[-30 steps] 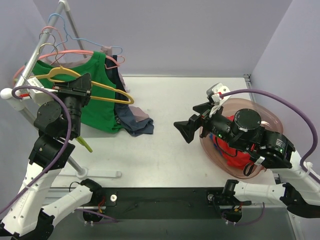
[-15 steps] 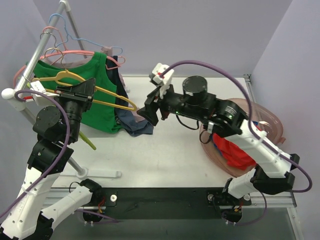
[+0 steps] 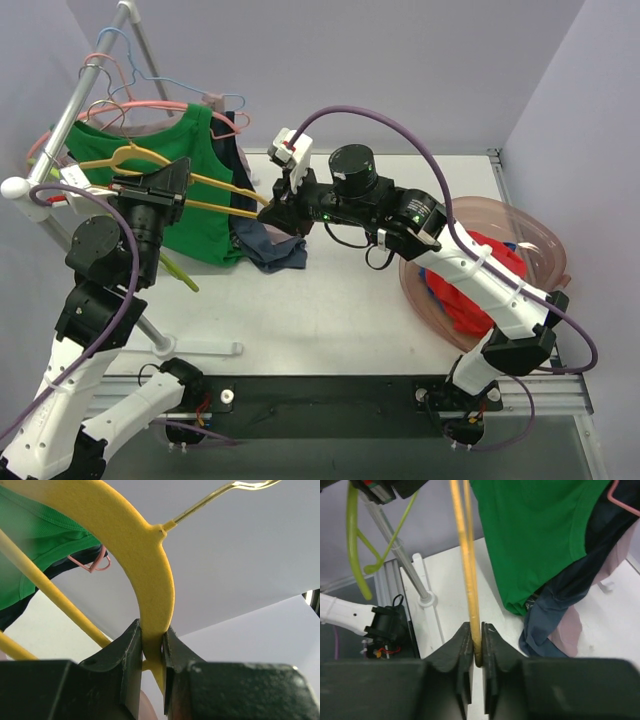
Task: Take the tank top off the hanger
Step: Place the hanger at the clothesline.
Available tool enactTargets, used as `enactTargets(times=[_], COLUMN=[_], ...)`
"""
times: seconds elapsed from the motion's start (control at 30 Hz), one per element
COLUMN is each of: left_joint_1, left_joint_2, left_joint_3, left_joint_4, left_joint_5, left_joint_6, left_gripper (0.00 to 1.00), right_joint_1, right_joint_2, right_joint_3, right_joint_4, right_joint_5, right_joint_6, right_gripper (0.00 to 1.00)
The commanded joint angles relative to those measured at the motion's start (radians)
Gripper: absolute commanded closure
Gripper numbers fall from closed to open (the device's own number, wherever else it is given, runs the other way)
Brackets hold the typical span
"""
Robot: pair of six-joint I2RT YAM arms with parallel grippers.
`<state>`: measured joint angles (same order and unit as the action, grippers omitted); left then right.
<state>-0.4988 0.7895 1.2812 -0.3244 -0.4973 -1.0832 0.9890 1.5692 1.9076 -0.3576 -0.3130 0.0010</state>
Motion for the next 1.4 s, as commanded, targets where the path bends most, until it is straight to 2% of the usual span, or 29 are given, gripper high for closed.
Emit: enactTargets(times=[0.0,0.27,0.37,0.5,0.63,0.77,0.9,1.1,1.23,1.37], left_joint_1=[0.006,0.006,0.006,0.006,0.006,0.006,0.005,0.005,0.006,0.006], left_joint_2=[-0.030,-0.067,-0.082,-0.093,-0.098,-0.104,-0.113,-0.119,-0.133,-0.142], left_joint_3=[-0.017,-0.046,-0.056,-0.063,-0.066,-0.072,-0.072,-0.063,-0.045,-0.002], left_joint_4=[0.062,0.085,0.090,0.085,0.087,0.093,0.090,0.073,0.054,0.058], left_joint_5=[0.022,0.072,0.097,0.109,0.128,0.155,0.224,0.330,0.382,0.408], left_joint_6=[-0.009,-0.003,-0.004,-0.006,-0.006,-0.006,0.006,0.025,0.035,0.046], left_gripper=[1.00,0.99,0.85,0.79,0.63,0.54,0.39,0.22,0.06,0.03], right_joint_1=[-0.007,0.005,0.007,0.007,0.007,0.007,0.002,0.005,0.016,0.031], right_joint_2=[0.005,-0.026,-0.047,-0.072,-0.072,-0.075,-0.063,-0.006,0.020,0.049], right_joint_3=[0.038,-0.002,-0.028,-0.058,-0.056,-0.059,-0.047,0.019,0.038,0.053], right_joint_4=[0.138,0.210,0.241,0.290,0.304,0.313,0.307,0.269,0.244,0.237], right_joint_5=[-0.035,-0.044,-0.026,-0.005,0.021,0.057,0.065,0.037,0.038,0.041], right_joint_6=[0.028,-0.019,-0.030,-0.029,-0.018,-0.013,-0.019,-0.035,-0.047,-0.061], right_gripper=[1.00,1.00,1.00,1.00,1.00,1.00,1.00,1.00,1.00,1.00])
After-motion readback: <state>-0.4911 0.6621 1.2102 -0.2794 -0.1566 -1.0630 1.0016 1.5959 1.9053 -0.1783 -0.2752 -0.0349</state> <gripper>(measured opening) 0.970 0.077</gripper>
